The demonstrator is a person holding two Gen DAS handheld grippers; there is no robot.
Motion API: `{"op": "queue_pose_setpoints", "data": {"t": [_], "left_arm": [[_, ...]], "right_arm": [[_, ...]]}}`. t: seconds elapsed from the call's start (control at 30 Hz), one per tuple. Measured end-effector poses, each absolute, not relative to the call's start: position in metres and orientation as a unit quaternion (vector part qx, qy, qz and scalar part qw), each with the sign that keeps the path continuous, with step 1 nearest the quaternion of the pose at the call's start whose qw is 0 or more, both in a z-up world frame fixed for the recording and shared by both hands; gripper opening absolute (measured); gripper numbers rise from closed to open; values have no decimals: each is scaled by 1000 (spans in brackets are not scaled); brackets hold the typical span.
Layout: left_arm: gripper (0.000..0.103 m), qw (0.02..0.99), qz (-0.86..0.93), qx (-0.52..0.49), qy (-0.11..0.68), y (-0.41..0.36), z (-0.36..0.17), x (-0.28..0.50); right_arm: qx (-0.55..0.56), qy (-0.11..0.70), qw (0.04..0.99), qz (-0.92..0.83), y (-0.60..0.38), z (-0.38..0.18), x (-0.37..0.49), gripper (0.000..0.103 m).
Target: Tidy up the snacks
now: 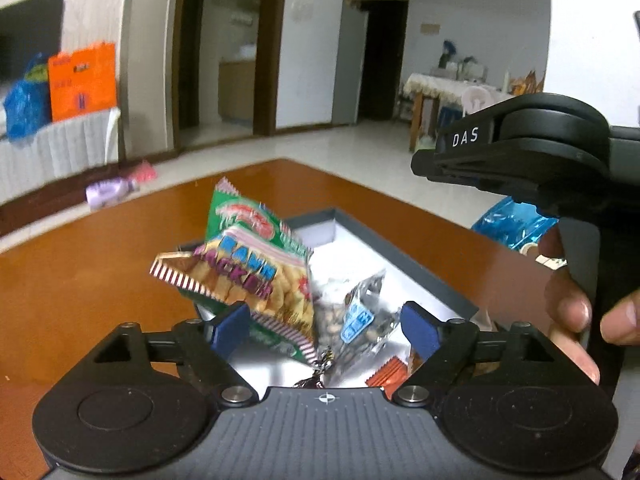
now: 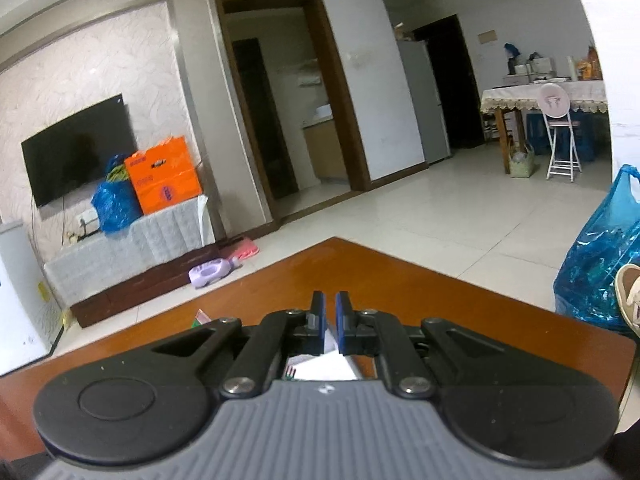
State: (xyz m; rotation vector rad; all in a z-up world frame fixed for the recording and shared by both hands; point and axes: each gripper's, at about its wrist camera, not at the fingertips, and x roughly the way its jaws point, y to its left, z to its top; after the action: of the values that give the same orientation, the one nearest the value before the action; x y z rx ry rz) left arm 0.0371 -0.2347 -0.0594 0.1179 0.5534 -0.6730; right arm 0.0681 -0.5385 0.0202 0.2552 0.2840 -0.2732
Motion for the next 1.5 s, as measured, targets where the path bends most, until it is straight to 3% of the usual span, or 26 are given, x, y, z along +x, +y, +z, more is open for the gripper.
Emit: {"op": "queue_pose_setpoints", "data": {"t": [0.1,0.27,0.3,0.37,0.4,0.43,0.6,1.0,1.23,1.5], "left_arm": [[98,906,-328,54,262,-231,-54,29],[103,905,-339,42,254,-210,-39,8],[103,906,-339,42,251,-204,-36,3],[103,909,-331,42,248,-194,-28,-6],[103,911,-326,41,247,-188,-23,-10],[103,913,-324,41,245,-183,-19,-17],[103,912,-315,75,253,-154,-16,-60],[103,899,-252,107,342,-99,-44,-109],[103,889,-232,99,382,-81,-67,-106],[103,888,-226,174,362,-89,-86,-115]], "right_arm": [[126,134,972,-143,-535,25,64,5],[132,139,967,-169,-525,24,46,8],[136,144,964,-180,-522,23,39,19],[161,152,955,-197,-520,23,23,52],[181,149,951,-204,-519,23,11,78],[203,140,947,-208,-517,23,-2,90],[171,136,958,-186,-479,20,-58,92],[146,286,938,-128,-408,-22,-136,94],[126,319,927,-152,-406,-35,-138,94],[141,356,905,-187,-410,-50,-120,94]]}}
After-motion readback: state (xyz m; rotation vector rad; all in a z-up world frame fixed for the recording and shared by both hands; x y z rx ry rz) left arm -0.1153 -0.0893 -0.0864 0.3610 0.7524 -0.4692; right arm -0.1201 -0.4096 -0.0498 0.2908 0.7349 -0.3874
